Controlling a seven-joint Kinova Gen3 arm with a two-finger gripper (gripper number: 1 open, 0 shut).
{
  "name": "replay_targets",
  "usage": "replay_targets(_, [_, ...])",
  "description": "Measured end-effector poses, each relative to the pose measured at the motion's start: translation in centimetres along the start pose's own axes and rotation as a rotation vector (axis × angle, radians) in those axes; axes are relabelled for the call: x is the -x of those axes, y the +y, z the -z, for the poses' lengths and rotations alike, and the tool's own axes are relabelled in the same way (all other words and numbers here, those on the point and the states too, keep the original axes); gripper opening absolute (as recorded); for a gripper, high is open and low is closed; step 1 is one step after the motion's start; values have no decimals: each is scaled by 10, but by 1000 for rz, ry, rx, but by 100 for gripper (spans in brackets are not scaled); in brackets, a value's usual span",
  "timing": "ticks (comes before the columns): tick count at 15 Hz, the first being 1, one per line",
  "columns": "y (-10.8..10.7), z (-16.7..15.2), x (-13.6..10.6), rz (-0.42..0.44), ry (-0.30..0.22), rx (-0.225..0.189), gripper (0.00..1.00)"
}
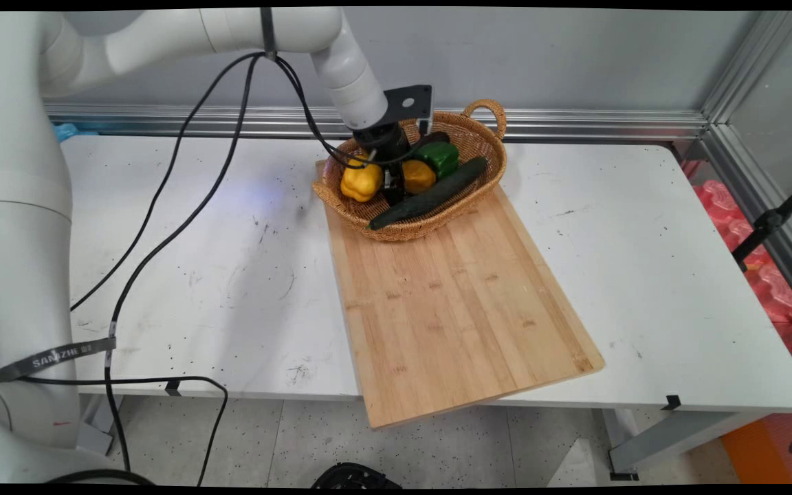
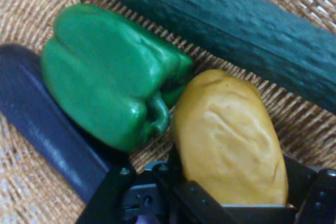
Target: Place the picked object on the cutting board
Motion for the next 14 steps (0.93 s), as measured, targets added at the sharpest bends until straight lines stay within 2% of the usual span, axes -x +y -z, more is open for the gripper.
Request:
replay_targets(5, [5,32,-1,38,8,-21,0])
replay_targets(14, [27,127,-23,144,36,-81,0])
